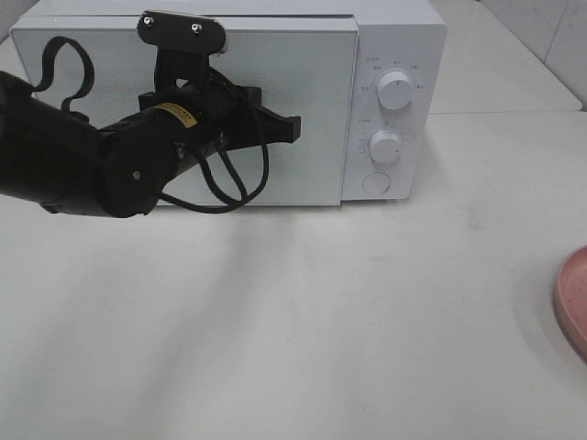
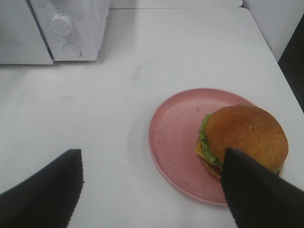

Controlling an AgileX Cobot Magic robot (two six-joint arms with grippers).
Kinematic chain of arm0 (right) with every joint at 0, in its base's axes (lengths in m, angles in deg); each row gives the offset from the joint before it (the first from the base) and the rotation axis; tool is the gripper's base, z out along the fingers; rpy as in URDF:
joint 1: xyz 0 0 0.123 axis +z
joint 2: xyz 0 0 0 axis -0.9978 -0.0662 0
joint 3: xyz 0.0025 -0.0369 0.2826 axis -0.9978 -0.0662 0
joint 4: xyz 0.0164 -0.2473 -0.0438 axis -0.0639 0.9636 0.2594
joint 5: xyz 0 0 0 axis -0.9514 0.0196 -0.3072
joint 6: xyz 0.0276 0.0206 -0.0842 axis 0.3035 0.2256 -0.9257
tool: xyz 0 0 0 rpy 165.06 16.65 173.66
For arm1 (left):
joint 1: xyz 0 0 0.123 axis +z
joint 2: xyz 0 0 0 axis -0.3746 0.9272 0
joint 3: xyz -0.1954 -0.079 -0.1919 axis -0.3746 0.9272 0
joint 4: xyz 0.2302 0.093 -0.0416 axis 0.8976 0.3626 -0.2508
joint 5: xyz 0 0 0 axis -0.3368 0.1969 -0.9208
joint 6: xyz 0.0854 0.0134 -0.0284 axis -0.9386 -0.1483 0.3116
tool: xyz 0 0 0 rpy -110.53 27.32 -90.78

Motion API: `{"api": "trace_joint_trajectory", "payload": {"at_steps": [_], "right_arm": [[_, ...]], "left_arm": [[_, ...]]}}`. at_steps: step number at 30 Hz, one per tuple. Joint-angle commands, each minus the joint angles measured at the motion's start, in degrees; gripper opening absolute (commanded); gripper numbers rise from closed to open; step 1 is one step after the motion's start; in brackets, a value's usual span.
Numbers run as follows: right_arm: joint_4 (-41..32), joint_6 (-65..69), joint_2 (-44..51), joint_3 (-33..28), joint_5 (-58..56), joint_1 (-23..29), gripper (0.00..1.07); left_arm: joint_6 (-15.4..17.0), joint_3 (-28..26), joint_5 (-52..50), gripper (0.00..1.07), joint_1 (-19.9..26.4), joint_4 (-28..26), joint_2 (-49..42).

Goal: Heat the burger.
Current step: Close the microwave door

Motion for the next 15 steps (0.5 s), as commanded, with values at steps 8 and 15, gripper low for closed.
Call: {"api": "trace_joint_trajectory", "payload": {"at_steps": [8, 15], "right_arm": [[0.1, -0.8, 1.5, -0.2, 0.4, -0.2, 0.75], [0.1, -0.8, 1.5, -0.2, 0.4, -0.2, 0.75]], "left_arm": [[-4.1, -4.8, 4.6, 0.0, 1.1, -6.7, -0.4], [-5.0, 3.7, 14.9, 0.0, -2.3, -6.7, -8.8]]}}
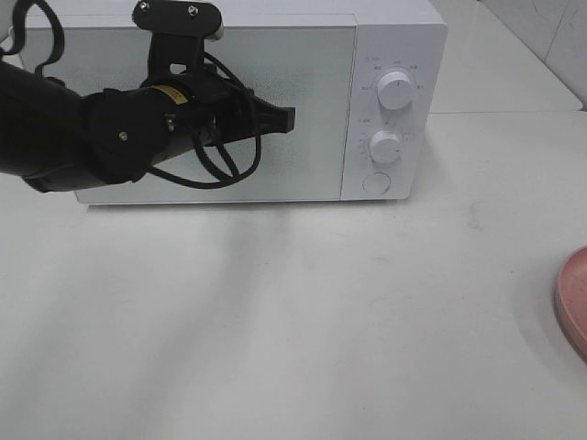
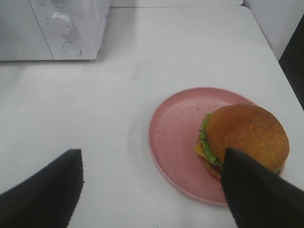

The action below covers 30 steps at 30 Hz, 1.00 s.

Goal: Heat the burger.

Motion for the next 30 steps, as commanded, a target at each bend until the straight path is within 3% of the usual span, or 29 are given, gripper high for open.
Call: {"api": "trace_joint_trajectory", "payload": {"at_steps": [1, 4, 5, 6, 7, 8, 9, 10, 11, 15, 17, 21, 23, 24, 26, 27, 29, 30], "right_arm": [[0.2, -0.8, 1.5, 0.1, 0.4, -0.2, 0.75], [0.2, -0.8, 1.5, 0.1, 0.4, -0.2, 0.75], [0.2, -0.8, 1.5, 0.1, 0.4, -0.2, 0.75], [0.2, -0.8, 1.5, 0.1, 0.4, -0.2, 0.75], [0.2, -0.8, 1.5, 0.1, 0.4, -0.2, 0.75], [0.2, -0.8, 1.5, 0.1, 0.4, -0.2, 0.75], [0.2, -0.8, 1.5, 0.1, 0.4, -0.2, 0.75], [0.2, -0.8, 1.5, 0.1, 0.4, -0.2, 0.75], [0.2, -0.8, 1.5, 0.1, 0.4, -0.2, 0.75], [0.2, -0.8, 1.5, 0.1, 0.4, -0.2, 0.75], [0.2, -0.8, 1.5, 0.1, 0.4, -0.2, 0.75], [0.2, -0.8, 1.5, 0.1, 0.4, -0.2, 0.75], [0.2, -0.8, 1.5, 0.1, 0.4, -0.2, 0.75], [0.2, -0.8, 1.5, 0.1, 0.4, -0.2, 0.75], [0.2, -0.8, 1.5, 0.1, 0.4, -0.2, 0.75], [0.2, -0.8, 1.5, 0.1, 0.4, -0.2, 0.75], [0.2, -0.8, 1.5, 0.1, 0.4, -0.2, 0.75], [0.2, -0.8, 1.5, 0.1, 0.4, -0.2, 0.75]], "left_arm": [[-0.3, 2.9, 3.8, 0.0, -1.5, -0.5, -3.2], [-0.3, 6.9, 10.5, 0.05, -2.1, -0.5, -6.8], [-0.3, 8.0, 12.9, 0.12, -2.1, -0.5, -8.0], [0.1, 9.9, 17.2, 0.35, -2.0, -0.5, -10.4], [0.1, 9.9, 17.2, 0.35, -2.0, -0.5, -10.4], [0.1, 10.7, 18.9, 0.52, -1.9, -0.6, -11.3], [0.1, 12.4, 21.7, 0.86, -1.9, -1.0, -13.5], [0.1, 12.4, 21.7, 0.86, -1.9, -1.0, -13.5], [-0.1, 13.6, 24.4, 1.02, -1.9, -0.6, -15.4], [-0.2, 14.4, 29.9, 1.0, -1.9, 0.9, -18.3], [-0.1, 14.4, 37.9, 1.0, -1.9, 5.3, -21.3], [1.5, 14.4, 46.6, 1.0, -1.8, 8.7, -23.9], [5.7, 14.4, 55.3, 1.0, 0.6, 11.3, -26.2], [5.7, 14.4, 55.3, 1.0, 0.6, 11.3, -26.2], [10.3, 14.4, 63.7, 1.0, 5.1, 15.2, -27.8], [10.3, 14.4, 63.7, 1.0, 5.1, 15.2, -27.8], [14.6, 14.4, 73.1, 1.0, 11.0, 19.9, -29.5], [14.6, 14.4, 73.1, 1.0, 11.0, 19.9, -29.5]]}}
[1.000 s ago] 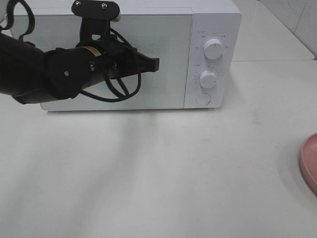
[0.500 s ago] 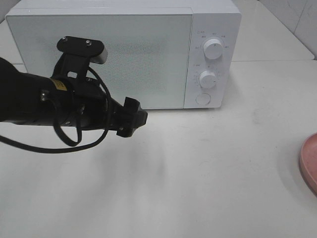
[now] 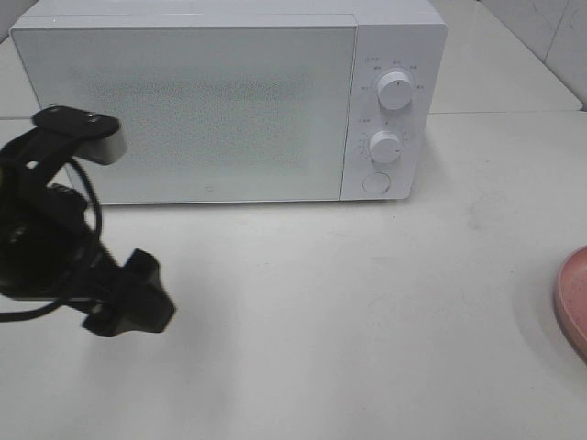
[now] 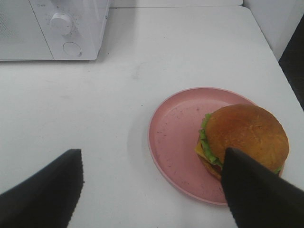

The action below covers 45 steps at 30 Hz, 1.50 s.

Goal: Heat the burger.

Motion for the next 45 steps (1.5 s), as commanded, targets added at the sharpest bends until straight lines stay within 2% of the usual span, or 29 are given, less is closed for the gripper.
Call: {"api": "trace_joint_trajectory", "payload": {"at_steps": [1, 2, 3, 5, 8, 9, 11, 13, 14, 16, 17, 19, 20, 22, 23, 25, 26, 28, 31, 34, 45], "right_arm": [[0.2, -0.8, 1.5, 0.1, 0.4, -0.2, 0.75], [0.2, -0.8, 1.5, 0.1, 0.4, -0.2, 0.75], [0.2, -0.8, 1.5, 0.1, 0.4, -0.2, 0.75], [0.2, -0.8, 1.5, 0.1, 0.4, -0.2, 0.75], [0.2, -0.8, 1.5, 0.1, 0.4, -0.2, 0.75], [0.2, -0.8, 1.5, 0.1, 0.4, -0.2, 0.75], [0.2, -0.8, 1.5, 0.1, 0.4, -0.2, 0.75], [0.2, -0.8, 1.5, 0.1, 0.4, -0.2, 0.75], [0.2, -0.8, 1.5, 0.1, 0.4, -0.2, 0.75], [0.2, -0.8, 1.5, 0.1, 0.4, -0.2, 0.75], [0.2, -0.8, 1.5, 0.1, 0.4, -0.2, 0.75], [0.2, -0.8, 1.5, 0.1, 0.4, -0.2, 0.75], [0.2, -0.8, 1.5, 0.1, 0.4, -0.2, 0.75], [0.2, -0.8, 1.5, 0.1, 0.4, -0.2, 0.75], [0.2, -0.8, 1.5, 0.1, 0.4, -0.2, 0.75], [0.2, -0.8, 1.5, 0.1, 0.4, -0.2, 0.75], [0.2, -0.8, 1.5, 0.1, 0.4, -0.2, 0.75], [0.2, -0.8, 1.5, 0.1, 0.4, -0.2, 0.75], [0.2, -0.8, 1.5, 0.1, 0.4, -0.2, 0.75], [0.2, -0.8, 1.5, 0.1, 0.4, -0.2, 0.75], [0.2, -0.8, 1.5, 0.1, 0.4, -0.2, 0.75]], "left_arm": [[6.7, 0.3, 13.7, 1.0, 9.0, 7.0, -3.4], [7.8, 0.3, 15.8, 1.0, 11.0, 8.1, -4.1], [7.8, 0.3, 15.8, 1.0, 11.0, 8.1, -4.1], [10.0, 0.3, 26.2, 1.0, 20.2, 13.1, -8.6], [10.0, 0.3, 28.1, 1.0, 22.3, 13.6, -10.2], [10.0, 0.7, 29.6, 1.0, 25.3, 13.5, -14.3], [10.0, 1.1, 29.5, 1.0, 26.4, 13.3, -16.3], [10.0, 3.6, 28.9, 1.0, 28.6, 12.7, -23.9], [10.0, 3.6, 28.9, 1.0, 28.6, 12.7, -23.9], [9.9, 6.4, 28.1, 1.0, 29.3, 12.8, -31.9], [9.9, 6.4, 28.1, 1.0, 29.3, 12.8, -31.9], [9.3, 8.9, 26.9, 1.0, 29.3, 12.7, -43.3], [9.3, 8.9, 26.9, 1.0, 29.3, 12.7, -43.3], [9.3, 10.5, 24.6, 1.0, 29.3, 12.7, -51.6], [9.3, 10.5, 24.6, 1.0, 29.3, 12.7, -51.6], [9.3, 11.3, 22.2, 1.0, 29.3, 12.7, -59.5], [9.3, 11.3, 22.2, 1.0, 29.3, 12.7, -59.5], [9.2, 12.7, 20.5, 1.0, 29.3, 13.3, -65.8], [9.2, 13.4, 19.9, 1.0, 29.3, 13.2, -67.4], [8.8, 14.6, 21.7, 1.0, 29.3, 13.6, -74.2], [9.1, 14.6, 21.6, 1.0, 29.3, 12.3, -81.1]]}}
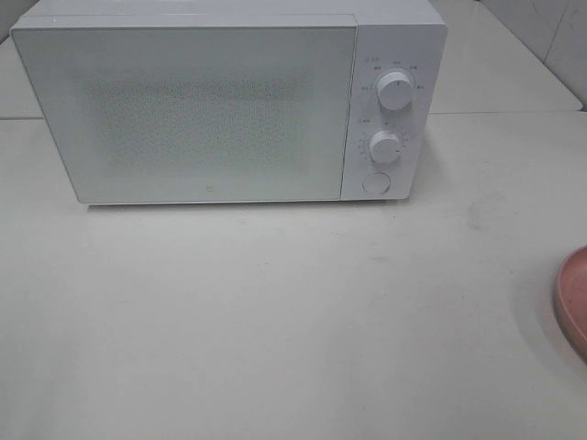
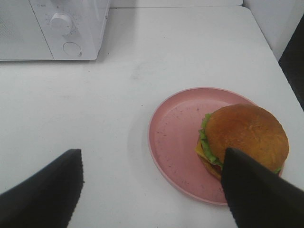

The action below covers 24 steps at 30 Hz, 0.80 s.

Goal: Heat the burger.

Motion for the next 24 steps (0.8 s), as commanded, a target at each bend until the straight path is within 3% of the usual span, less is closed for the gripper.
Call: {"api": "trace_joint_trajectory", "payload": {"at_steps": [1, 7, 24], "right_arm": [[0.2, -0.8, 1.5, 0.1, 0.4, -0.2, 0.75], [0.2, -0.8, 1.5, 0.1, 0.4, -0.2, 0.75], [0.2, -0.8, 1.5, 0.1, 0.4, -0.2, 0.75]], "left_arm": [[-0.1, 0.1, -0.4, 1.0, 1.4, -0.7, -1.7], [0.0, 0.1, -0.4, 1.0, 6.6, -0.5, -1.8], [0.0, 0.1, -0.4, 1.0, 6.6, -0.5, -1.8]]}}
